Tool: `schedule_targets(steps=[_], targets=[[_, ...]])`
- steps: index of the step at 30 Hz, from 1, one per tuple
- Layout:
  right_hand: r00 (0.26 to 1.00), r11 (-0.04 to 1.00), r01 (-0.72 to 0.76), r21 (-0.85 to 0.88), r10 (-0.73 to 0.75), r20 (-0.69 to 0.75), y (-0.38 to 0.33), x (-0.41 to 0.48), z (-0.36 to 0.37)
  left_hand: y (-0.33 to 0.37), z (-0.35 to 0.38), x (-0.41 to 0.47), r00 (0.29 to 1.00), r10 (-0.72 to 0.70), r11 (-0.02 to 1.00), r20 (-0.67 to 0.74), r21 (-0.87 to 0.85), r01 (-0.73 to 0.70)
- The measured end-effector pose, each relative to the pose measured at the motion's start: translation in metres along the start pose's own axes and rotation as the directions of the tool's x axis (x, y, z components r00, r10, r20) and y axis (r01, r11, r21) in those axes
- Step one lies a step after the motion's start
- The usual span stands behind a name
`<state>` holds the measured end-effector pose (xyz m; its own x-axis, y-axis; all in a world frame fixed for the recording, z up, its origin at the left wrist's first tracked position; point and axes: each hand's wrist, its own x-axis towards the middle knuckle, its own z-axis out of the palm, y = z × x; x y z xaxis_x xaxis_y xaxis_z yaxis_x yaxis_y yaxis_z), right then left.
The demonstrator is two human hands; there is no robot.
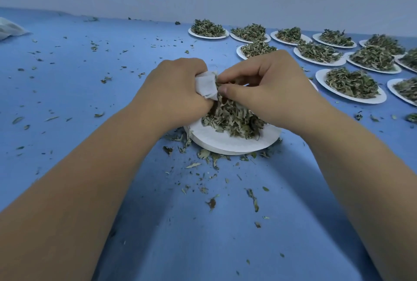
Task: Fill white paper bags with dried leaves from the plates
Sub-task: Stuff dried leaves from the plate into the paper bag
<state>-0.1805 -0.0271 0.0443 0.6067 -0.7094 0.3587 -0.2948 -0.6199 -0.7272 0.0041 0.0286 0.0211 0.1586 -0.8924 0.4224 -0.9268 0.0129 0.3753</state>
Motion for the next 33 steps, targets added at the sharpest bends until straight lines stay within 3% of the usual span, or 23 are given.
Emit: schedule_targets(steps=[5, 8, 14, 19, 23, 28, 30, 33], targets=[[0.998, 0.993, 0.063, -0.1, -0.065, -0.015, -0.016, 0.009, 0.004, 0.006, 0.003, -0.003, 0.998, 0.06, 0.99, -0.018, 0.129, -0.057], [0.998, 0.993, 0.06, -0.099, -0.063, -0.027, -0.021, 0.012, 0.004, 0.007, 0.002, -0.003, 0.996, 0.068, 0.993, -0.056, 0.104, -0.062], [0.986, 0.998, -0.007, 0.065, -0.005, 0.169, -0.025, 0.01, -0.009, 0.0, 0.005, 0.001, 0.998, 0.041, 0.992, -0.039, 0.12, -0.036], [0.997, 0.995, 0.058, 0.082, -0.062, 0.041, -0.026, 0.014, 0.004, 0.005, 0.002, -0.001, 0.998, 0.021, 0.999, -0.065, 0.029, -0.019], [0.994, 0.992, 0.109, -0.055, -0.108, 0.03, -0.024, 0.016, 0.014, 0.003, 0.002, -0.005, 0.998, 0.01, 0.997, -0.063, -0.073, -0.015], [0.989, 0.982, 0.136, -0.133, -0.143, -0.042, -0.018, 0.021, 0.004, -0.006, -0.006, -0.003, 0.996, 0.025, 1.0, -0.08, 0.009, -0.024], [0.994, 0.98, 0.107, -0.169, -0.104, 0.028, -0.01, 0.017, -0.013, -0.015, -0.01, -0.002, 0.996, -0.007, 1.0, -0.094, 0.018, 0.009], [0.942, 0.919, 0.148, -0.364, -0.019, 0.336, 0.001, 0.004, -0.024, -0.023, -0.013, 0.0, 0.996, -0.037, 0.997, -0.075, 0.065, 0.042]])
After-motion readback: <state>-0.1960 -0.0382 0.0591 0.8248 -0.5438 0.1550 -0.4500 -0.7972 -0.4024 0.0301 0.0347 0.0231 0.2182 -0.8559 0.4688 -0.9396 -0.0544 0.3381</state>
